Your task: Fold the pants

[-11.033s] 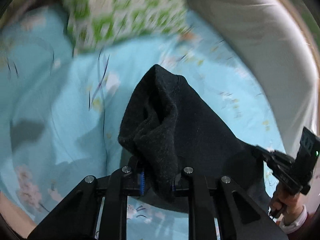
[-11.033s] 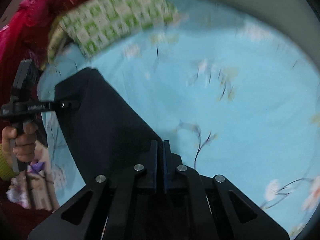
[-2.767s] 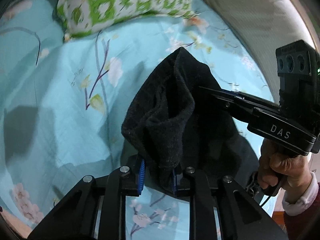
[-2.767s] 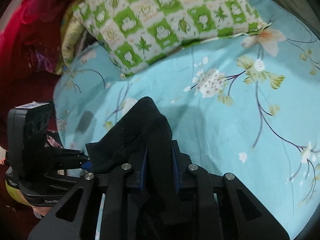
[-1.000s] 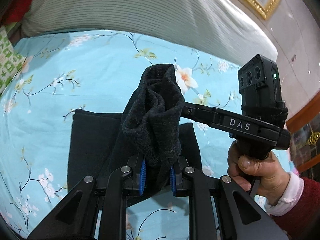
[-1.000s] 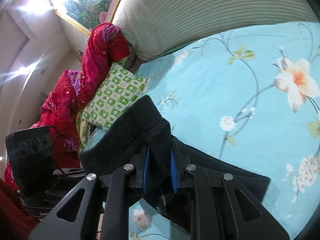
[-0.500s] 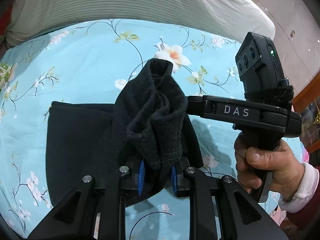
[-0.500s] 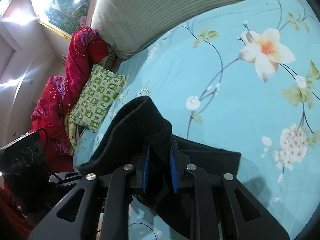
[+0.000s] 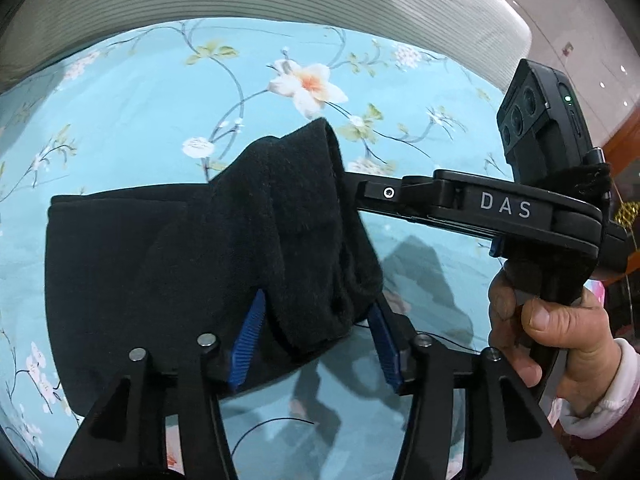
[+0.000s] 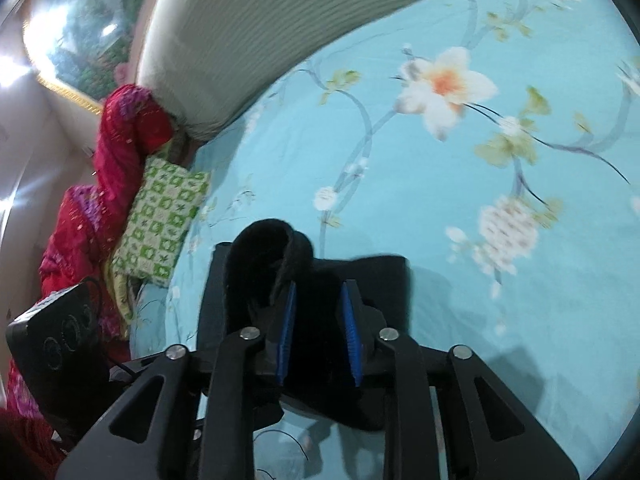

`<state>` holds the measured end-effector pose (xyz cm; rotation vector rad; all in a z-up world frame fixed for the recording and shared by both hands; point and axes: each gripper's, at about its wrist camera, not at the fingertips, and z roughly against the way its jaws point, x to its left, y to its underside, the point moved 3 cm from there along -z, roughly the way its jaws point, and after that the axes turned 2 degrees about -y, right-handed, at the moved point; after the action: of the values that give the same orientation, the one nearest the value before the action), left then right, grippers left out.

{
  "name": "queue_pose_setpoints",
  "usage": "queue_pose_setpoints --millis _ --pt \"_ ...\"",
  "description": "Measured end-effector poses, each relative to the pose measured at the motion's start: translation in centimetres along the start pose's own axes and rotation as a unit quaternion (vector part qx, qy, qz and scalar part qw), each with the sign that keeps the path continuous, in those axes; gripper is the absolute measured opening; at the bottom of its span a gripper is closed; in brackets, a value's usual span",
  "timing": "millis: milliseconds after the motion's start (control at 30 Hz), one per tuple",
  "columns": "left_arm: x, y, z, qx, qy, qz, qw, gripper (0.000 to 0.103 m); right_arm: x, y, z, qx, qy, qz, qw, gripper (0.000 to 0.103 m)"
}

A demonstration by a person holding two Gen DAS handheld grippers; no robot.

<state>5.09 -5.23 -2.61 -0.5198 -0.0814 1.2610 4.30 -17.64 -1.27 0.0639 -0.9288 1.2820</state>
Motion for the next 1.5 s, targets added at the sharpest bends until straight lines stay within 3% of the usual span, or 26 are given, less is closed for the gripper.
queue_pose_setpoints --millis 133,267,333,833,1033,1500 --pt "-0.8 0.5 0.1 0.004 0.01 -0.009 0.9999 0.061 -1.0 0.8 1.3 -0.015 0.021 -0.023 0.999 0.038" --pt "-0.7 0.7 0.7 0.004 0.021 -0.004 0.9998 0.065 -1.4 1.3 2.6 -0.032 0.036 -0.029 0.998 0.059" --pt "-0.5 0.8 1.1 0.003 0.026 -0.001 0.9997 0.065 -1.3 1.5 3.1 -0.039 0.04 -0.032 0.998 0.063" --pt "4.6 1.6 4.0 -0.018 0.006 0.057 0.9982 0.071 1.9 2.0 2.3 -0.036 0.068 -0.008 0.997 0.069" --pt "8.0 1.9 4.5 -0.02 -0.005 0.097 0.995 0.073 3.7 2.2 1.3 -0.034 0.098 0.021 0.994 0.08" --pt "13.7 2.0 3.8 -0.009 -0.003 0.162 0.9868 0.074 4.4 3.4 -0.8 -0.016 0.124 0.022 0.992 0.081"
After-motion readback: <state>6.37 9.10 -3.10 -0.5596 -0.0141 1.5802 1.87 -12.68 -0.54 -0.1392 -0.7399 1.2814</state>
